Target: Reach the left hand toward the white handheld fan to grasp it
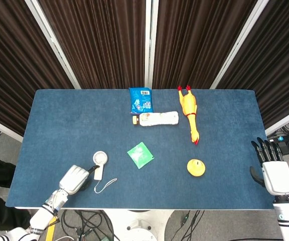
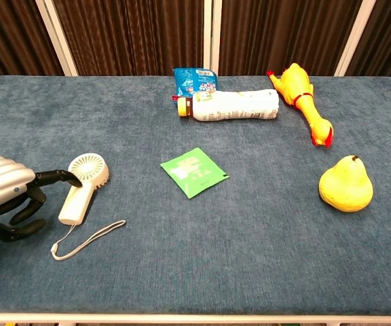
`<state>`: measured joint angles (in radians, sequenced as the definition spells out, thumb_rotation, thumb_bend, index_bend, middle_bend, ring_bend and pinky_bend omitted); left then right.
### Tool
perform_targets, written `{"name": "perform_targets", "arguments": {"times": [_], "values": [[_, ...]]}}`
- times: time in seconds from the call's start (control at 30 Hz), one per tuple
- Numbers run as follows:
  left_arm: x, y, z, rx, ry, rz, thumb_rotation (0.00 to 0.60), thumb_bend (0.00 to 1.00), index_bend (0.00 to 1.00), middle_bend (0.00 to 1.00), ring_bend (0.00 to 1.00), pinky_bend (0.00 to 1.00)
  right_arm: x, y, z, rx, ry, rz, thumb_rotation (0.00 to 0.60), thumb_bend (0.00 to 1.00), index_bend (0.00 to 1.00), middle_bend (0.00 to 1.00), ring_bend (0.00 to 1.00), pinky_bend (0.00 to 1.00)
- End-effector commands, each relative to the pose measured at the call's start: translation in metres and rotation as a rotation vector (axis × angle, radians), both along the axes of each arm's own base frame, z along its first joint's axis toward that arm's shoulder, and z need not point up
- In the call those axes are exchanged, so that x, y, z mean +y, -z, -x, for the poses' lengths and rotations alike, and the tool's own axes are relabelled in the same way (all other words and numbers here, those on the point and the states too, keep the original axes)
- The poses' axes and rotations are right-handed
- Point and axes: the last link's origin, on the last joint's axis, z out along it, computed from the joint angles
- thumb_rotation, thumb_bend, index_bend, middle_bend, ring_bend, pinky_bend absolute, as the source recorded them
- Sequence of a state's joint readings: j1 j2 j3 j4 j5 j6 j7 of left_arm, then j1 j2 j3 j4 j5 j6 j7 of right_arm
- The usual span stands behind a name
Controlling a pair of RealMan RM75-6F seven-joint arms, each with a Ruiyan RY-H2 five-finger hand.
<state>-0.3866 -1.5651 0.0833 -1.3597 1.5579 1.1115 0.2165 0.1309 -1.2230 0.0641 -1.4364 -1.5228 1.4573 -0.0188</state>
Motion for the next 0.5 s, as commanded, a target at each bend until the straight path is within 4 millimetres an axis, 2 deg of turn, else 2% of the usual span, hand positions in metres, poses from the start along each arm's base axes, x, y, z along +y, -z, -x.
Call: {"name": "perform_targets", "arguments": {"times": [0.03, 0.5], "values": [[0.0011, 0.0014, 0.0008, -0.002, -0.009, 0.009, 0.6, 0.41, 0.21, 0.76, 0.8, 0.72, 0.0001, 0.0, -0.0004, 0.0, -0.003, 0.001, 0.6, 0.31, 0.0, 0.0, 0.0, 0.01], [0.0037, -0.0023, -0.0005, -0.029, -0.021, 0.013, 0.6, 0.41, 0.22, 0.77, 0.8, 0.72, -0.0003, 0.0019, -0.0007, 0.004, -0.006, -0.005, 0.6, 0.31, 0.0, 0.0, 0.0, 0.01]]}}
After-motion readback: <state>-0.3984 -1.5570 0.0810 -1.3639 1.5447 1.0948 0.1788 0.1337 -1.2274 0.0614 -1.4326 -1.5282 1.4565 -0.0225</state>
